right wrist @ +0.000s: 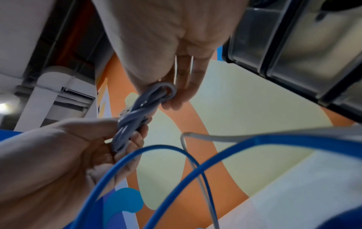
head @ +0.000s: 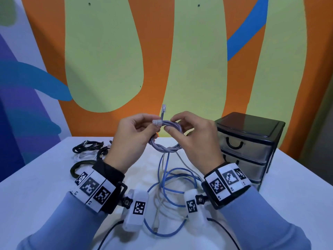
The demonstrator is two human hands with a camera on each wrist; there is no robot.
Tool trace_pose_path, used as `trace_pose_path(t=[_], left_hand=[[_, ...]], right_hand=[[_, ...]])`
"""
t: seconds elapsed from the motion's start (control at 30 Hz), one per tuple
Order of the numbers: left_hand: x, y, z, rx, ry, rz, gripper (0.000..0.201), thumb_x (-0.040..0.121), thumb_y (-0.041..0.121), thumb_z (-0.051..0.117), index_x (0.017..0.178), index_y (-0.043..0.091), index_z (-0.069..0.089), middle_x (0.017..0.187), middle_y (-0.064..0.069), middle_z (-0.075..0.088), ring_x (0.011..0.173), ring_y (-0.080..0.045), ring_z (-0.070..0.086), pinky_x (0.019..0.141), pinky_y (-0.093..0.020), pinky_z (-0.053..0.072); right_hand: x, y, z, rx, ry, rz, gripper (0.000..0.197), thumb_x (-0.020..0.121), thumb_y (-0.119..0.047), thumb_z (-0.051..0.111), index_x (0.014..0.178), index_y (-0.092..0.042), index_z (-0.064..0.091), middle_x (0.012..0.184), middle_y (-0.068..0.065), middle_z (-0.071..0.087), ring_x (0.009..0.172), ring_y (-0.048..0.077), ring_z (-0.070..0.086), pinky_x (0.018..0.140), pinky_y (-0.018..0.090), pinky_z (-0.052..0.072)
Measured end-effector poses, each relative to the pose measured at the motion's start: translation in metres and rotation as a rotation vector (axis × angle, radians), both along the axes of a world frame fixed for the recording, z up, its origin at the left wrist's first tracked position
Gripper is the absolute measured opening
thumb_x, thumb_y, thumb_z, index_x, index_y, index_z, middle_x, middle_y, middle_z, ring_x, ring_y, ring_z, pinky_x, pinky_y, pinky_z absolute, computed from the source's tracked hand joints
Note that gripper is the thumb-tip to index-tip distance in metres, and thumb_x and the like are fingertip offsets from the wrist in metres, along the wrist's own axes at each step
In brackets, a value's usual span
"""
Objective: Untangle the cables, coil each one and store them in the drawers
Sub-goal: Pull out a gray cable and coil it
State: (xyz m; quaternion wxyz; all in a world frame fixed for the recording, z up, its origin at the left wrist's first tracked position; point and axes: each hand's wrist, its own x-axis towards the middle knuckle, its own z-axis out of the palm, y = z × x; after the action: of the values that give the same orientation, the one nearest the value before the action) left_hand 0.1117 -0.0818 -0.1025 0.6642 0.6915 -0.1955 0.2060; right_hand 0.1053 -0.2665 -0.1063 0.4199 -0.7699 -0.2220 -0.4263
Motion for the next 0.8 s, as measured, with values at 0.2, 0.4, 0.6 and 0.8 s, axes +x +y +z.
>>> trace_pose_path(t=[0.2,0.4,0.6,0.8], left_hand=[[-0.001,0.0,-0.001,0.164,-0.046,0.05,0.008,0.099,0.008,0.073,0.104,0.009,0.078,0.085,-0.014,0.077,0.071,-0.015,0.069,0.068,-0.024,0.057],[-0.002,-0.001,-0.001,0.185,0.003,0.0,0.006,0.098,0.007,0.074,0.102,0.01,0.077,0.087,-0.02,0.075,0.071,-0.018,0.069,0.067,-0.024,0.055],[-0.002,0.005,0.002,0.148,-0.065,0.017,0.004,0.096,0.014,0.077,0.1,0.016,0.079,0.091,-0.01,0.077,0.079,-0.019,0.068,0.072,-0.033,0.057],[-0.003,0.016,0.007,0.263,-0.054,-0.023,0.014,0.091,0.004,0.08,0.099,0.014,0.077,0.082,0.001,0.076,0.076,-0.013,0.069,0.066,-0.023,0.056]], right_hand=[[0.006,0.0,-0.004,-0.235,-0.034,-0.152,0.011,0.105,-0.038,0.059,0.108,-0.029,0.065,0.071,-0.004,0.071,0.068,0.024,0.069,0.061,0.042,0.054],[0.0,0.004,0.001,0.15,0.205,0.056,0.012,0.111,-0.035,0.046,0.109,-0.023,0.045,0.069,0.003,0.071,0.056,0.017,0.07,0.059,0.046,0.058],[-0.006,0.012,0.002,0.14,0.298,0.243,0.018,0.094,-0.035,0.077,0.102,-0.027,0.063,0.075,0.005,0.063,0.066,0.03,0.068,0.058,0.04,0.056],[-0.002,0.009,0.0,0.135,0.267,0.218,0.017,0.09,-0.044,0.078,0.097,-0.032,0.068,0.071,0.004,0.065,0.072,0.032,0.066,0.067,0.05,0.057]])
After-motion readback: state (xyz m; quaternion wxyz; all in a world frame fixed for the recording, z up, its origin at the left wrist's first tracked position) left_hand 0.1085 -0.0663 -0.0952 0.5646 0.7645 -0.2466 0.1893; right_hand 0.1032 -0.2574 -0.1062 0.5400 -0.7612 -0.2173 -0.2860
